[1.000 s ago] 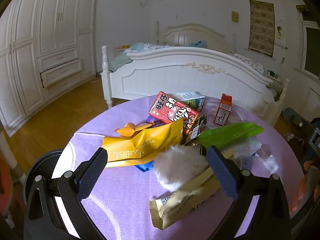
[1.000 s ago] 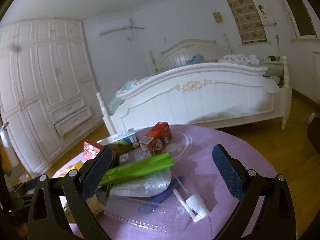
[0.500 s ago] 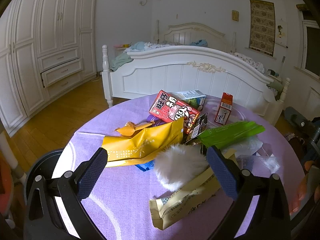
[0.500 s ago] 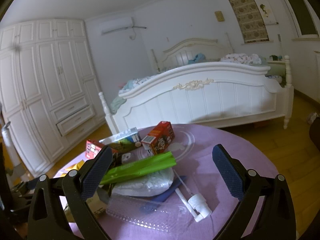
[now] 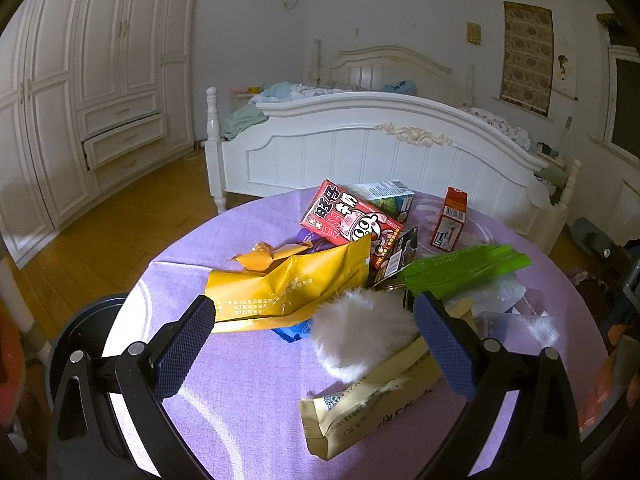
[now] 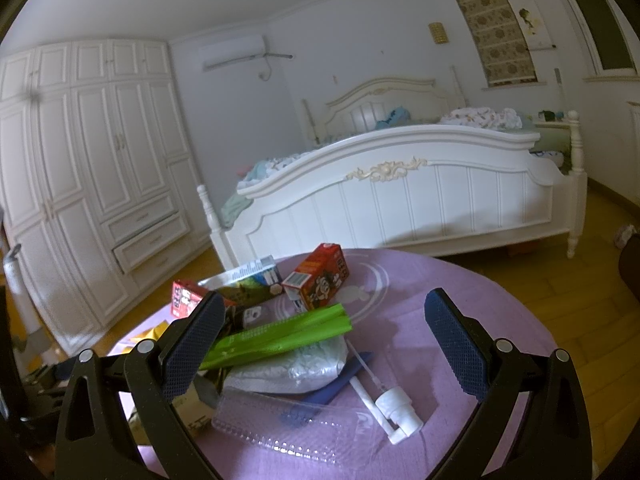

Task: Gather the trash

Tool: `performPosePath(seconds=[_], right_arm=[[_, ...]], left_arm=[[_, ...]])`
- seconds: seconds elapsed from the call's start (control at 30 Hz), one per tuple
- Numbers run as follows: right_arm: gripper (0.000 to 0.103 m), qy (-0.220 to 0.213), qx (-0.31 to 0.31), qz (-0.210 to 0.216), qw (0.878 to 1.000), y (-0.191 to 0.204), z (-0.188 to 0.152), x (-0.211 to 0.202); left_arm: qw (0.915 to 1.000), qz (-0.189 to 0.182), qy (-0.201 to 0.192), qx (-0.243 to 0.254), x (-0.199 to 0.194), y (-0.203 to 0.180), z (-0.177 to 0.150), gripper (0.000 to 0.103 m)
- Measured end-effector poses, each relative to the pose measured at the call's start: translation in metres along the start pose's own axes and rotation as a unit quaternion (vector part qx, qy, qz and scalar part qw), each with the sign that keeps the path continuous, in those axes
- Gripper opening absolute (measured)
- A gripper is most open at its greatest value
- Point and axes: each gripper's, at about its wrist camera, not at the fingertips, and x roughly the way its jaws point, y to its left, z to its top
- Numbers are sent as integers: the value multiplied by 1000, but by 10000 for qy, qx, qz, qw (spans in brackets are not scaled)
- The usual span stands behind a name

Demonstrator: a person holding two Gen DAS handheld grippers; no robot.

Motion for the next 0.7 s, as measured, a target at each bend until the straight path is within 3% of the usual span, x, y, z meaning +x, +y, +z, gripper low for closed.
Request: performPosePath(seconds=[0.23,0.37,0.5,0.63,0.7], right_arm=[[99,276,-39,-40,9996,-3,-3,0],[99,535,142,65,9984,-11,1,9],[99,949,39,705,9930,2,33,22],[99,1731,-742,1426,9717,55,65,59],[99,1878,-1171,1492,9637,80,72,74]], left_arm=[[10000,-69,-24,-39,-1,5,0,98],[9993,-270,133,-242,-4,31,4,98],[9959,-587,518,-460,0,76,10,98],[9909,-942,770,-582,13,96,16,98],[9879,-1178,852,-531,21,98,20,98]])
